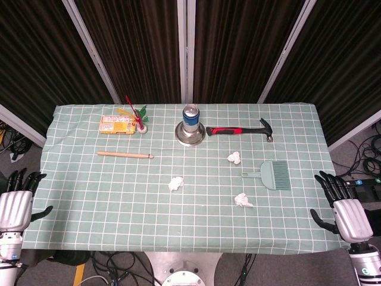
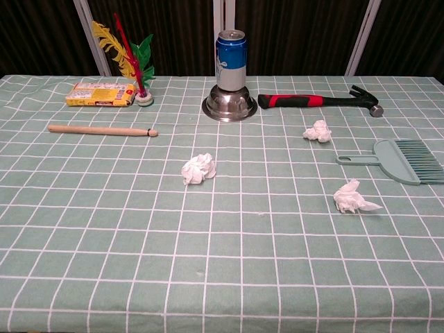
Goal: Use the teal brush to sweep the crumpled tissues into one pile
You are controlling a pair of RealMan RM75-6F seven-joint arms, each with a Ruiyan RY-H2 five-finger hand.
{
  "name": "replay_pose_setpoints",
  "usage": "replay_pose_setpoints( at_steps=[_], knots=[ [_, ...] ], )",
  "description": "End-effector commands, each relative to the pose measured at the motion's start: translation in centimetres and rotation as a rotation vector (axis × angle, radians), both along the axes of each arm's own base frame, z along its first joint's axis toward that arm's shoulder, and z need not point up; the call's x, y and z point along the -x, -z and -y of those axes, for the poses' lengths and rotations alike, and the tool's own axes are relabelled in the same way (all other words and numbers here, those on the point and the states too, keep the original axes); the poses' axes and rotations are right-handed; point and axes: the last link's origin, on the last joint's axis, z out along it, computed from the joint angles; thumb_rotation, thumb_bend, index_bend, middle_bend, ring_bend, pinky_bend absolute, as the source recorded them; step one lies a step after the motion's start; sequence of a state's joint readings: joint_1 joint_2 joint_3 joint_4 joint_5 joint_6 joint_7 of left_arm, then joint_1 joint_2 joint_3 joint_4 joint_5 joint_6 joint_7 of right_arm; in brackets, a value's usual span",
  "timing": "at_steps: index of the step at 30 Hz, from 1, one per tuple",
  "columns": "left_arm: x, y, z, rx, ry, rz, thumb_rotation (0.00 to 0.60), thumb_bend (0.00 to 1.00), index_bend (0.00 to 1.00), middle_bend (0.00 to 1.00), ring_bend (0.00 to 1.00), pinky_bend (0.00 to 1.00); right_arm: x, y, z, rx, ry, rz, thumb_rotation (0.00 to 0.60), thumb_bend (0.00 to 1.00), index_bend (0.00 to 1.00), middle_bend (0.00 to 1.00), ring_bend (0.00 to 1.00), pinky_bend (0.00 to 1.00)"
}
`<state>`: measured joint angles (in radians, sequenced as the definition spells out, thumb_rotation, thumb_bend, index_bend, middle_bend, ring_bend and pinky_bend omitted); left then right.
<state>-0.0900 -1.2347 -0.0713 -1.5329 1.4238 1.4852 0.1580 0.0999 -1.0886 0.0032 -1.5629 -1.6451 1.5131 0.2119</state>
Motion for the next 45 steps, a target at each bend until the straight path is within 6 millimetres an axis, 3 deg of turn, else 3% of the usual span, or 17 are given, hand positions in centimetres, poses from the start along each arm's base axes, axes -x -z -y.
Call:
replay_pose_setpoints(
  at_steps=[1,9,15,20,29,37,45],
  knots=[
    [0.0,0.0,0.0,0.002,0.0,-0.001,0.6,0.0,0.2,0.17,0.04,0.05,0.0,0.0,0.0,-0.002,0.0,-0.001,0.6,0.26,0.0,0.02,0.0,0.0],
    [0.0,0.0,0.2,0.0,-0.001,0.0,0.6,0.0,0.2,0.17,0.04,0.05,-0.3,0.4,0.6,-0.029,-0.015,-0.004,0.6,0.27,0.0,0.03,0.0,0.0],
    [-0.1,0.0,0.3,-0.004,0.004,0.001,0.6,0.0,0.2,0.17,0.04,0.05,-2.0,1.8,4.3,-0.068,-0.051,-0.044,0.6,0.22,0.0,0.13,0.0,0.0],
    [-0.1,0.0,0.3,-0.003,0.002,0.002,0.6,0.0,0.2,0.17,0.04,0.05,-4.0,4.9,8.3,-0.155,-0.053,-0.074,0.6,0.17,0.1,0.21,0.0,0.0],
    [0.0,-0.1,0.3,-0.003,0.003,0.007,0.6,0.0,0.2,0.17,0.04,0.05,-5.3,11.6,14.7,-0.245,-0.001,-0.167,0.6,0.17,0.25,0.27,0.0,0.0],
    [0.1,-0.1,0.4,-0.002,0.0,0.009,0.6,0.0,0.2,0.17,0.04,0.05,-5.0,15.6,17.0,-0.246,0.03,-0.245,0.6,0.18,0.36,0.35,0.01,0.0],
    [0.1,0.0,0.6,0.0,-0.002,0.012,0.6,0.0,0.2,0.17,0.04,0.05,-4.2,17.1,17.5,-0.234,0.047,-0.293,0.6,0.17,0.44,0.4,0.04,0.0]
  ],
)
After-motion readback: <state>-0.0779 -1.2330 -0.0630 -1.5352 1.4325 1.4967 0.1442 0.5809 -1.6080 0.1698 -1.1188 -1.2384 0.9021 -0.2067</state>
